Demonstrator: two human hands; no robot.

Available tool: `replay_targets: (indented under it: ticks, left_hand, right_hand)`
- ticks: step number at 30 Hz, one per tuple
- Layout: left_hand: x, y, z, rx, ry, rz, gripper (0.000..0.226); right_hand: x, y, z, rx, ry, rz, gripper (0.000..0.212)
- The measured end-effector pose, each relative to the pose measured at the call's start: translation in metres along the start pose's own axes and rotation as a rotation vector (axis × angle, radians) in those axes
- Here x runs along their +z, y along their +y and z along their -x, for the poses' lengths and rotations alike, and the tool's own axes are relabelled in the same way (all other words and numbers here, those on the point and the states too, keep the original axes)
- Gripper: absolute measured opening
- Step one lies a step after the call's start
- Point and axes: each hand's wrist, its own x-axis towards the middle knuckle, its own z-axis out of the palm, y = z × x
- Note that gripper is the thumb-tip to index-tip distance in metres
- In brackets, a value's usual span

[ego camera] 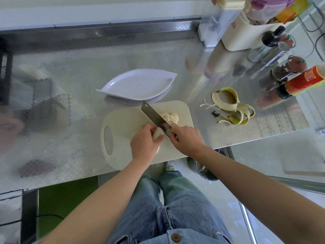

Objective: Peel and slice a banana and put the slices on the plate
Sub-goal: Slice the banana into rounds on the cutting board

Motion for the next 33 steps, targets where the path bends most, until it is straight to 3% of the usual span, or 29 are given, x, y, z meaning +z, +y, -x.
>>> replay_targets:
  ticks: [4,7,33]
  left_hand:
    - [-0.003,-0.009,0.001,0.027,-0.017,-0.008,0.042]
    - [-0.004,-0.010,0.001,0.034,-0.026,-0.019,0.033]
    - [-0.006,-0.003,0.002,-0.036,-0.037,-0.039,0.025]
  right_hand:
    - [-0.009,0.002,0.002,0.020,0.069,-0.027,0.018]
    - [-0.015,0.001,0.003,-0.001,0.099,-0.026,0.018]
    - [0.004,0.002,0.003,-0.015,-0.038,0.004,0.023]
